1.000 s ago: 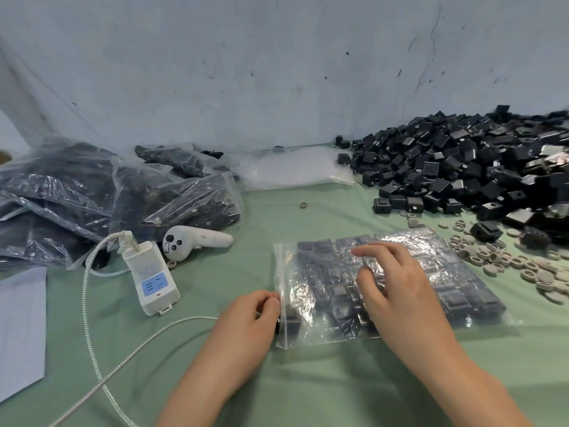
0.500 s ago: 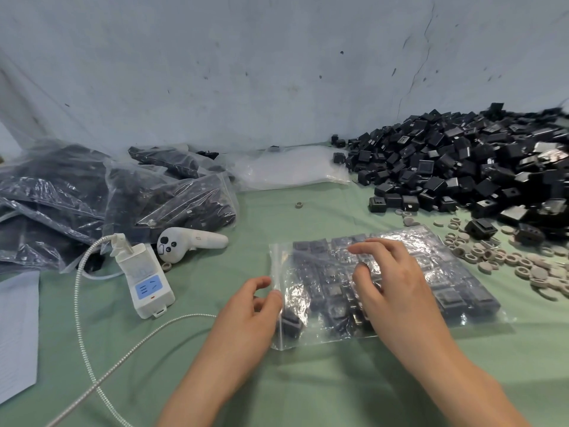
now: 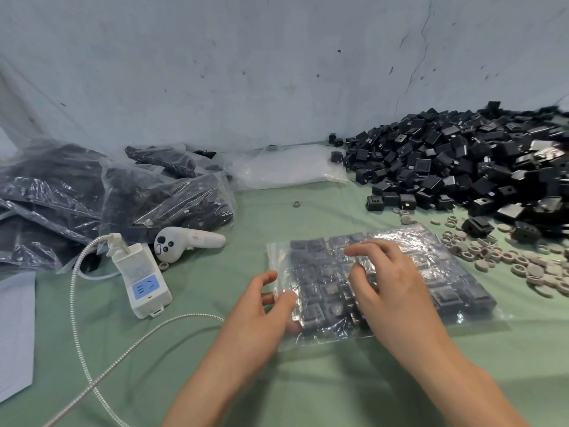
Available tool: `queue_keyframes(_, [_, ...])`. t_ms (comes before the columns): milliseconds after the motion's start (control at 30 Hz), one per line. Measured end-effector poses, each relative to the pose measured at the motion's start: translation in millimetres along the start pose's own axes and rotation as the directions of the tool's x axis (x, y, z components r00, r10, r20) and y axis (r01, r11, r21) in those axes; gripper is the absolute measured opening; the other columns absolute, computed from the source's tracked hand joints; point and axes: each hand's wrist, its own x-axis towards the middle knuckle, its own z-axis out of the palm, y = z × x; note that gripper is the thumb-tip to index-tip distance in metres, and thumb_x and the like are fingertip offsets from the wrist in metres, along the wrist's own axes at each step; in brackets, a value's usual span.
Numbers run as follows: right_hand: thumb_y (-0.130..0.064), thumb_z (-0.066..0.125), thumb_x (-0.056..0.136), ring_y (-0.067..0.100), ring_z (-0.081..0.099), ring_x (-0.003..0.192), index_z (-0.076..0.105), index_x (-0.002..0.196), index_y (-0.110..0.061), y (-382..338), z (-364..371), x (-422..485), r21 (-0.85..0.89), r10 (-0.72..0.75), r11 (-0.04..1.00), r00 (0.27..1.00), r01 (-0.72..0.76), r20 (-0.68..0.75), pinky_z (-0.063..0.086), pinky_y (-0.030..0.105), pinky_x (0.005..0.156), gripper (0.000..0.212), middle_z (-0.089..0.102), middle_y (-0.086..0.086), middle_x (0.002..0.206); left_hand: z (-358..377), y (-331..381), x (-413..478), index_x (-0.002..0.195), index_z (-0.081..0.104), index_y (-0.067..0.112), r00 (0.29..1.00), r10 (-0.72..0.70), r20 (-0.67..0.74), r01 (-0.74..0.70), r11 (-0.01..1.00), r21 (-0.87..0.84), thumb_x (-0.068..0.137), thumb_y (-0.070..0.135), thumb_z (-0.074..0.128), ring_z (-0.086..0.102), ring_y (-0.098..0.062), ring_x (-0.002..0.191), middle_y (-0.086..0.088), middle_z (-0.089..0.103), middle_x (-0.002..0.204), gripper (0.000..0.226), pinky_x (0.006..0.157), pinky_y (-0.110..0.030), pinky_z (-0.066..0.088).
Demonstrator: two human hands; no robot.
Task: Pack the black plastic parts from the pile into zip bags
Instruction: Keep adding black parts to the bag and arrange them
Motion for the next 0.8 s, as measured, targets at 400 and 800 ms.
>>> queue_keyframes(400, [-0.039, 0.034, 0.093, 0.008, 0.044, 0.114, 0.059, 0.116, -0.034, 2, 2, -2, -0.197, 0.025, 0.980, 0.989, 0.004, 0.147, 0.034, 0.032, 0.105, 0.034, 0.051, -0.016, 0.120, 1, -3, 6, 0.123, 0.052, 0.040, 0.999, 0.006, -0.042, -0.004, 0.999, 0.039, 0.096, 0.034, 0.057, 0.068, -0.001, 0.085, 0.001, 0.071, 0.106, 0.028, 0.072, -0.017, 0.044])
queue_keyframes(800, [-0.038, 0.037, 0.101, 0.010, 0.035, 0.129, 0.051, 0.131, -0.037, 3, 6, -4, -0.334, 0.025, 0.941, 0.974, 0.053, 0.226, 0.023, 0.034, 0.117, 0.033, 0.043, -0.013, 0.141, 5, -6, 12, 0.108, 0.056, 0.039, 0.999, -0.012, -0.032, 0.012, 1.000, -0.010, 0.094, 0.028, 0.058, 0.062, -0.020, 0.071, -0.008, 0.072, 0.090, 0.018, 0.058, -0.018, 0.044])
